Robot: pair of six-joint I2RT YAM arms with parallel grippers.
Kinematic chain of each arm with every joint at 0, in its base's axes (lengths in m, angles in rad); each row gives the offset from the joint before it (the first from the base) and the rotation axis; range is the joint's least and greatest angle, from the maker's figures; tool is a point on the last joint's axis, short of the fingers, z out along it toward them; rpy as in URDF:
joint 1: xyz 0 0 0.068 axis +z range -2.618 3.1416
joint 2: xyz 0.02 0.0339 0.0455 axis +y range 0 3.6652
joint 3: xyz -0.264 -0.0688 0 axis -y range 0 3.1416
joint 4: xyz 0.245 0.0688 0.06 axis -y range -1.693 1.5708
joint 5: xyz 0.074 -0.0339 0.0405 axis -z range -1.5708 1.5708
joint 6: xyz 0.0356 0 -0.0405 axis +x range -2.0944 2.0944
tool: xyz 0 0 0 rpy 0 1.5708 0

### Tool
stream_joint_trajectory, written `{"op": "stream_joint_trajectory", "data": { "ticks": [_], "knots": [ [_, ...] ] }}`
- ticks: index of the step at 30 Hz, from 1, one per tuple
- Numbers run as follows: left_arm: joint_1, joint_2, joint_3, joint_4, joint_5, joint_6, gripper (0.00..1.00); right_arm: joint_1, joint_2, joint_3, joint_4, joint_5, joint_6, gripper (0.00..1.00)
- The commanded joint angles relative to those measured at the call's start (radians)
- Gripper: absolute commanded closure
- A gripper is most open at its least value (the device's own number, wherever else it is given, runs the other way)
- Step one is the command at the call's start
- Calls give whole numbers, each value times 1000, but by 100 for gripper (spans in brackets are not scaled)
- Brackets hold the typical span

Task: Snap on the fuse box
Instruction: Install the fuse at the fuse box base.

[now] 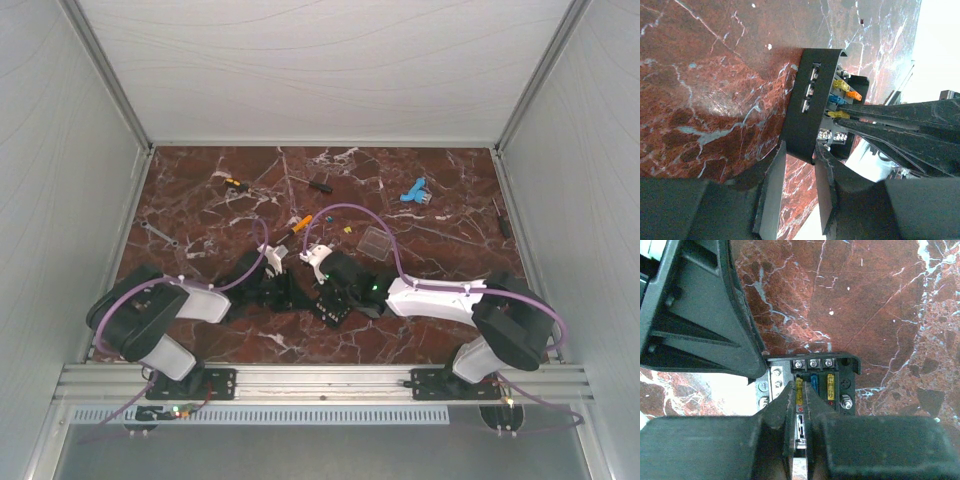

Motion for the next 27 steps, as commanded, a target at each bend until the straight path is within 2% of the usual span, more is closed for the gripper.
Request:
{"op": "stream_joint_trajectory", "data": {
  "ticks": [1, 4, 20, 27],
  "knots": [
    [-5, -25, 25, -15, -28, 23, 71, -4, 49, -7, -50, 21, 6, 94],
    [-4, -34, 30, -28, -31, 29, 71, 1, 39, -4, -53, 11, 4, 89],
    [-3, -53, 35, -41, -29, 34, 70, 5, -48, 27, -96, 12, 5, 77],
    [-5, -54, 34, -42, -22, 36, 70, 4, -79, 75, -161, 8, 2, 75]
  ]
}}
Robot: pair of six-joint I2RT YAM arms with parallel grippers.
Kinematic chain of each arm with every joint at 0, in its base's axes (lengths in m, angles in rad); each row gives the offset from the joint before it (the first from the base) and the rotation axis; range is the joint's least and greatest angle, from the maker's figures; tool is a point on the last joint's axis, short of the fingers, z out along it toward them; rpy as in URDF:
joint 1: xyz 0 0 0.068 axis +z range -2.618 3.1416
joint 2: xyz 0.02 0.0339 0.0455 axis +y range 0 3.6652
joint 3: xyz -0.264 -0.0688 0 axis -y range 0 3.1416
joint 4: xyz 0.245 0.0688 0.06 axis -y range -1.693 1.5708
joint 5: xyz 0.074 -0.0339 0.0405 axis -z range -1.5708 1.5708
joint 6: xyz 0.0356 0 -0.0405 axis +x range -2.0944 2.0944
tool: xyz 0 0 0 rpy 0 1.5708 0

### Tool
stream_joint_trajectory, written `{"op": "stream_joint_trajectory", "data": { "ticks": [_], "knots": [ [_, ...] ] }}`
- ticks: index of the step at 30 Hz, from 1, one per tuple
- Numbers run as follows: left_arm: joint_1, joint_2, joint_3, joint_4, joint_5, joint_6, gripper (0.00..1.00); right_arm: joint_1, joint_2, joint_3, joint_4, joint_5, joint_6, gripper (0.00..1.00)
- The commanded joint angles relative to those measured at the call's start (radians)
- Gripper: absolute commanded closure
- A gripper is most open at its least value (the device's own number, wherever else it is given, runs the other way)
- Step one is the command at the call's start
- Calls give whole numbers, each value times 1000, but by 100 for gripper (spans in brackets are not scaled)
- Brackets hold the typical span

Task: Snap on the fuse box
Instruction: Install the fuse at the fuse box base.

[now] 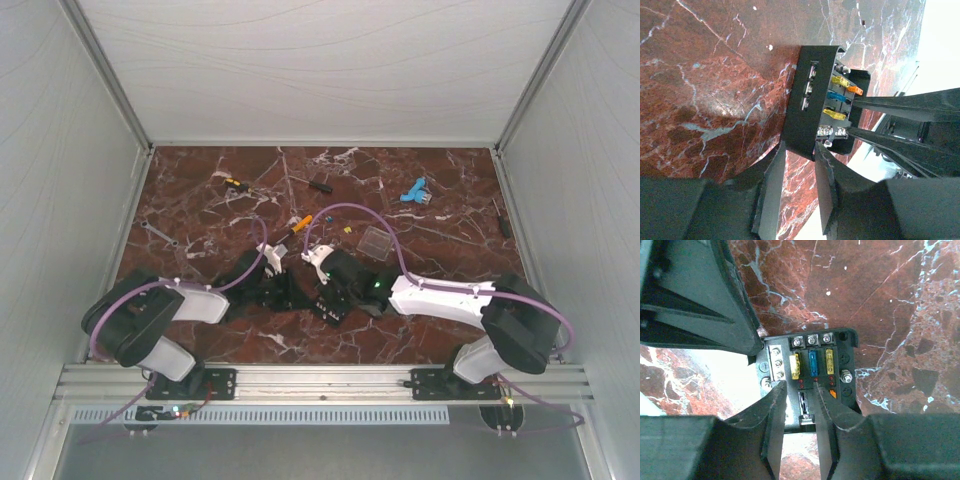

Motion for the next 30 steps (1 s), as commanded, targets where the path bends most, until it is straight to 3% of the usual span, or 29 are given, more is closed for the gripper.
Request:
{"op": "stream_joint_trajectory", "data": {
  "ticks": [1, 11, 30],
  "knots": [
    [-2, -17, 31, 8, 2, 14, 69, -3, -47, 59, -57, 10, -7, 75],
    [-3, -41, 25, 9, 8, 9, 65, -4, 53, 166, -132, -29, -70, 80],
    [-9, -1, 22, 47, 28, -6, 62, -5, 133, 188, -127, -34, -83, 93]
  ]
}}
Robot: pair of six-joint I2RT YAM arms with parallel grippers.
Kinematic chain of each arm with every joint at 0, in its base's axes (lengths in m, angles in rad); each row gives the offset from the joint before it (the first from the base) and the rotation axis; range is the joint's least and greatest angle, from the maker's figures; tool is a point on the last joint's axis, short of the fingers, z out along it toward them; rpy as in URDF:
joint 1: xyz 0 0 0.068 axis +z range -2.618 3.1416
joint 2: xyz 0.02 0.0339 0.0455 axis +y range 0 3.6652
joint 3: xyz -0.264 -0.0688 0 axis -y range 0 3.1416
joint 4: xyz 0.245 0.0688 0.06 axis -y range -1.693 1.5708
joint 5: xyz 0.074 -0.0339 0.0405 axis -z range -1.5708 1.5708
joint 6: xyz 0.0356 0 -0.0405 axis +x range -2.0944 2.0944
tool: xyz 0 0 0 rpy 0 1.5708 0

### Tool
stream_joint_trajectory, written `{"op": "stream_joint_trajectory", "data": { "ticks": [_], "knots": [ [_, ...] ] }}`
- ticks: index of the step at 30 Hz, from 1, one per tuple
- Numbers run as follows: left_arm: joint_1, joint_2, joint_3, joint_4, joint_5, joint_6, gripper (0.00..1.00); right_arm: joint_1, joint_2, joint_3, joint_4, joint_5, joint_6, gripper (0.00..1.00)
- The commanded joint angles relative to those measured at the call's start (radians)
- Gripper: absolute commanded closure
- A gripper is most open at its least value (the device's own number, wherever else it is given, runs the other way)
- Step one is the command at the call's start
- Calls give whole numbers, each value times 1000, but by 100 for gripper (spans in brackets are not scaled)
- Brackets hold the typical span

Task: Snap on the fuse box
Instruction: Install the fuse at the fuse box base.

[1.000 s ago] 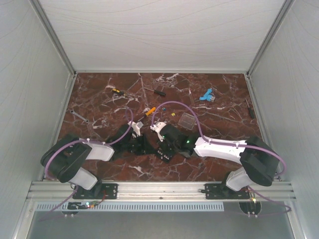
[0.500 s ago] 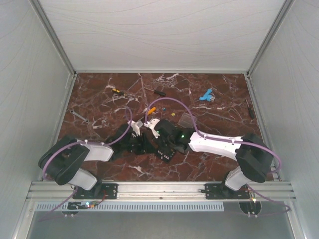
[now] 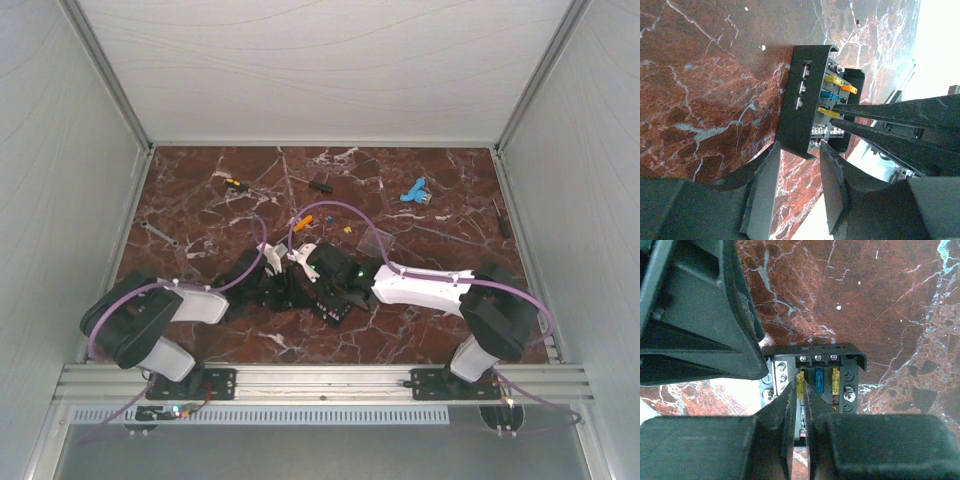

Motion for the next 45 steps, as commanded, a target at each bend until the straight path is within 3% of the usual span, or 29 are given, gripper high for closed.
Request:
{"op": "stream_joint_trajectory", "data": {
  "ticks": [1, 6, 24, 45],
  "knots": [
    [-8, 14, 23, 43, 20, -3, 62, -6, 10, 31, -3, -6, -11, 94],
    [-8, 20, 24, 37, 15, 2, 65, -9, 7, 30, -18, -12, -16, 100],
    [-7, 16, 30, -7, -12, 27, 71, -56, 19, 27, -75, -55, -48, 100],
    [-1, 27, 39, -5, -1, 34, 72, -47, 140, 22, -81, 20, -97, 100]
  ]
}}
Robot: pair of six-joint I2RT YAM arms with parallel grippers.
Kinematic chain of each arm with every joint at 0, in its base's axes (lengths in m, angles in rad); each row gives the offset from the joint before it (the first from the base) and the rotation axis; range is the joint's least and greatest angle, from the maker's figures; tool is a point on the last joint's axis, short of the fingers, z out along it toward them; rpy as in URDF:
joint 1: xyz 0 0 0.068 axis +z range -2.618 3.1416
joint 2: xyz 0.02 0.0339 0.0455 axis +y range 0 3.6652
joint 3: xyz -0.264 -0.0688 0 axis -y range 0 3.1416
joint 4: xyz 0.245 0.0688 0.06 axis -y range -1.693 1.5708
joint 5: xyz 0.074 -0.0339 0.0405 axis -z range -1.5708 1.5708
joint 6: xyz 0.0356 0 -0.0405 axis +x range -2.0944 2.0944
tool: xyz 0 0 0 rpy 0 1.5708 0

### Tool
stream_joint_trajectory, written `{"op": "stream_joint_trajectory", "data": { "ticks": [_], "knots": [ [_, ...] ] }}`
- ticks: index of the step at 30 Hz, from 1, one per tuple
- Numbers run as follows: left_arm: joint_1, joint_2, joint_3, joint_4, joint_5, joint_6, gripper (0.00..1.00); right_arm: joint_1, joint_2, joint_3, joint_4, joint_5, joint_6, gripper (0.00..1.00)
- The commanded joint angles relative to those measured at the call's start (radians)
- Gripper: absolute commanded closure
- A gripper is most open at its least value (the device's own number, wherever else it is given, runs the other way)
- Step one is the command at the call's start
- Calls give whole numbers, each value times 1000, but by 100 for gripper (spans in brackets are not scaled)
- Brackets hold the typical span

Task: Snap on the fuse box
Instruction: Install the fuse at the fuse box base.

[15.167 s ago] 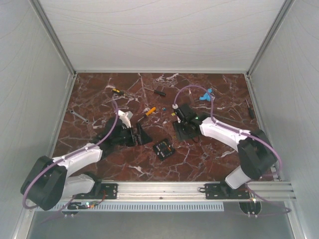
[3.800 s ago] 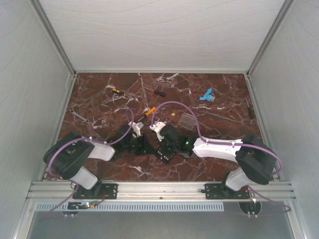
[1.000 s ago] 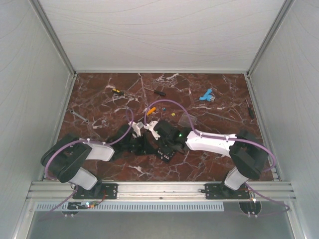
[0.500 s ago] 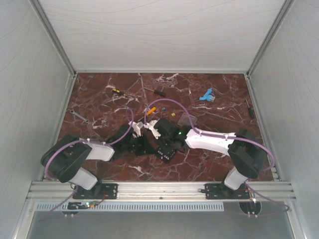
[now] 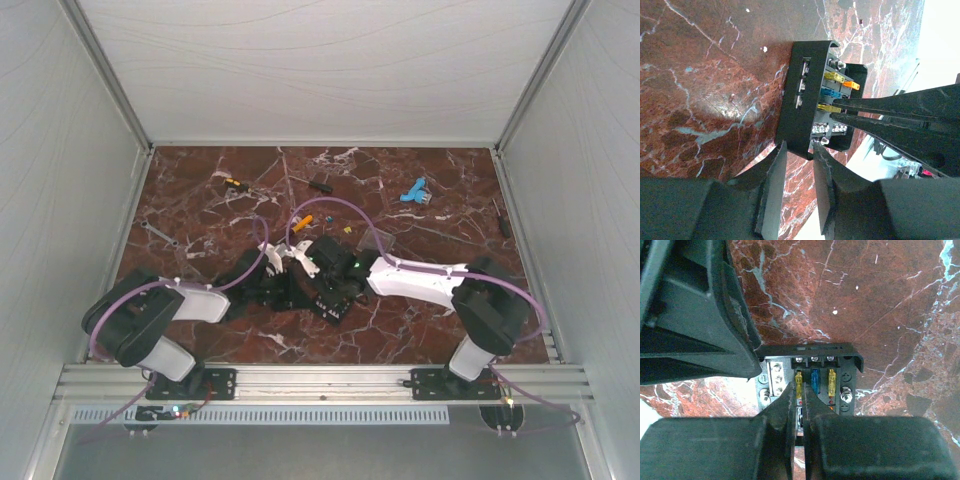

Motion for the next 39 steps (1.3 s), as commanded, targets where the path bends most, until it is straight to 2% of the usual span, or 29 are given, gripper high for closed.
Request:
{"op": "stream_joint_trajectory", "data": {
  "ticks": [1, 11, 20, 26, 39],
  "knots": [
    [5, 12, 28, 3, 3, 22, 72, 10, 84, -39, -20, 73, -57, 100],
    [40, -8, 21, -12, 2, 36, 72, 16, 122, -34, -37, 125, -56, 100],
    [41, -32, 21, -17, 19, 40, 72, 5, 122, -29, -46, 105, -47, 100],
    [37, -67, 8, -13, 16, 33, 71, 45, 54, -5, -41, 68, -39, 100],
    [20, -63, -2, -3, 6, 24, 69, 53, -56, 41, -14, 58, 14, 76]
  ]
}}
